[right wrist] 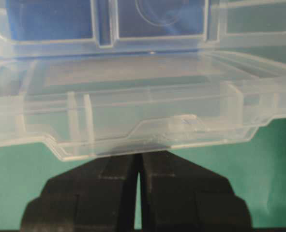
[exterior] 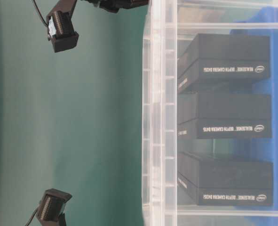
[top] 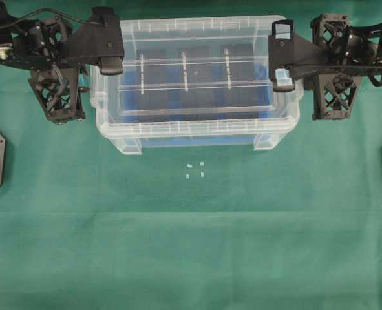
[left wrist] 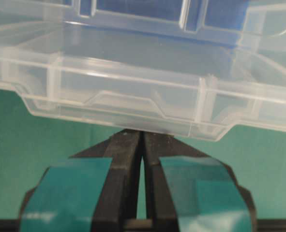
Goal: Clamp the lid of the box with both arms, then lift and open it.
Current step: 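Move both grippers inward and clamp the lid's left and right edges, then hold the lid with both grippers and lift it off the box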
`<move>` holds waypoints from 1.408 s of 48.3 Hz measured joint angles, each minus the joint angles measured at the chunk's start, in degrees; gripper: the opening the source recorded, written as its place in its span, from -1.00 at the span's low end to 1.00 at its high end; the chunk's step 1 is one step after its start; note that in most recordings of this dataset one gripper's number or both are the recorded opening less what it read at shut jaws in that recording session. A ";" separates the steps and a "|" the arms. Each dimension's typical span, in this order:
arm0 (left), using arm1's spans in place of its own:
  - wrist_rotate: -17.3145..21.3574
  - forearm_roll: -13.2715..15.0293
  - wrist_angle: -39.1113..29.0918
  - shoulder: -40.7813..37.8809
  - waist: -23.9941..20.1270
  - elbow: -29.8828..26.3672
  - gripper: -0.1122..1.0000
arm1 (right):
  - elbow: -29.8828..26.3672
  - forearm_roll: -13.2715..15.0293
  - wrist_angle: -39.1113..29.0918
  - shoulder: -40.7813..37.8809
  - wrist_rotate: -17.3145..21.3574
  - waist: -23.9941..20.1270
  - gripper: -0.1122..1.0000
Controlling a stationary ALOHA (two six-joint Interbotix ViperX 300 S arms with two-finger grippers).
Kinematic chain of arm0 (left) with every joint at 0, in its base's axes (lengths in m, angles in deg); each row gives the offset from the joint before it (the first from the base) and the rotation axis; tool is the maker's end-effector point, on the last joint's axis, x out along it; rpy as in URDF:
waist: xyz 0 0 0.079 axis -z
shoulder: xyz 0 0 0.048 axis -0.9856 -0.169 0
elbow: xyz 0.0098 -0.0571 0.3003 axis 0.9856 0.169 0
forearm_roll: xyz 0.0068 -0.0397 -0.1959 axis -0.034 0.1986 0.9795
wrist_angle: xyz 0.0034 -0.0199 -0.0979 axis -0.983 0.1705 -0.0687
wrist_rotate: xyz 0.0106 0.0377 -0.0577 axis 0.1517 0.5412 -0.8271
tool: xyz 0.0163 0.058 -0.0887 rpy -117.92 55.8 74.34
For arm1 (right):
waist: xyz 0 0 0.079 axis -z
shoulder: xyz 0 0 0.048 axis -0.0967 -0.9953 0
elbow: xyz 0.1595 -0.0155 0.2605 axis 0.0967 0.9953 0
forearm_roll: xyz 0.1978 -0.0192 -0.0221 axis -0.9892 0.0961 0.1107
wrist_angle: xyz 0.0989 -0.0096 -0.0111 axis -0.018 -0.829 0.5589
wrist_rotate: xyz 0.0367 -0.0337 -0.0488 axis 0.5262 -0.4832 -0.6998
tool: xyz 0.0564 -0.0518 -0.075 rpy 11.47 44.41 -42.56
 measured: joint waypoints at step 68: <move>0.00 -0.09 -8.17 1.58 0.18 -5.10 -0.77 | -5.63 0.00 -8.26 2.99 0.88 -3.25 -0.79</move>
